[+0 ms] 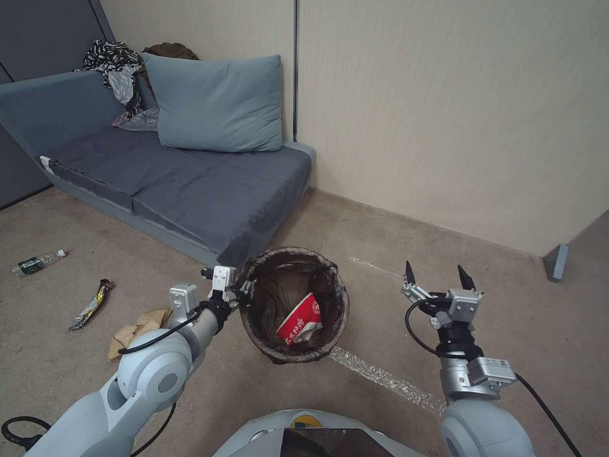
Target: Pick up the trash bin, then pick up the garbage from the floor and place it into the trash bin.
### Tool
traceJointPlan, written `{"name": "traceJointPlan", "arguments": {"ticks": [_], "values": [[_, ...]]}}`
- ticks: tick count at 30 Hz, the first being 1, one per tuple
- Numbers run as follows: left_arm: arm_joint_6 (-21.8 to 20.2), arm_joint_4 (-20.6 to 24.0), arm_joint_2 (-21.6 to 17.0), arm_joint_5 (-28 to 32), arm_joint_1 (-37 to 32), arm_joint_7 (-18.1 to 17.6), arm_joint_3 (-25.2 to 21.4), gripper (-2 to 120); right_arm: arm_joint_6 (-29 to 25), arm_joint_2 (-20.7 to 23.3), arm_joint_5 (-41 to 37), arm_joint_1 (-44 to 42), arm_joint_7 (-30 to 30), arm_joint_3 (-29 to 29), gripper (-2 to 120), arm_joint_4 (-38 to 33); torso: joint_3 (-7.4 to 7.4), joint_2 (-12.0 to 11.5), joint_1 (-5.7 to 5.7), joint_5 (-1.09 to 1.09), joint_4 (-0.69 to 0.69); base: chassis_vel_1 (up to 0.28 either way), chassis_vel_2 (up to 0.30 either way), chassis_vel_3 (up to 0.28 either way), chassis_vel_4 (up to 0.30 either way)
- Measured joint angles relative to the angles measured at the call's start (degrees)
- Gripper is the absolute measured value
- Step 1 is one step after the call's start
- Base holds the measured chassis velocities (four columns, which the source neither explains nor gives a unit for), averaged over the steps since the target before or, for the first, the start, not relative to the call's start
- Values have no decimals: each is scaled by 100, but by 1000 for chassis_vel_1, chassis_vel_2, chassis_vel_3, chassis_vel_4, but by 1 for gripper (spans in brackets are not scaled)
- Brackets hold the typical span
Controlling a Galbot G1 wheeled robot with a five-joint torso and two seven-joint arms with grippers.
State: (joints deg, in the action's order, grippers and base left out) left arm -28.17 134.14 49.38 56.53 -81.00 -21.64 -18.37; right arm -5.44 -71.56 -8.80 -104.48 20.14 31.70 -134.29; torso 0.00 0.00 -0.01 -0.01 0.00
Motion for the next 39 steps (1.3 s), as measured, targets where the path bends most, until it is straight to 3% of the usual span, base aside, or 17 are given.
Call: {"name": "traceJointPlan", "arguments": {"ticks": [39], "values": [[-57, -2, 51, -225, -50, -74, -25, 6, -64, 74, 61, 88, -22, 50, 100, 11, 0, 0, 0, 1, -1, 4, 3, 4, 3]]}}
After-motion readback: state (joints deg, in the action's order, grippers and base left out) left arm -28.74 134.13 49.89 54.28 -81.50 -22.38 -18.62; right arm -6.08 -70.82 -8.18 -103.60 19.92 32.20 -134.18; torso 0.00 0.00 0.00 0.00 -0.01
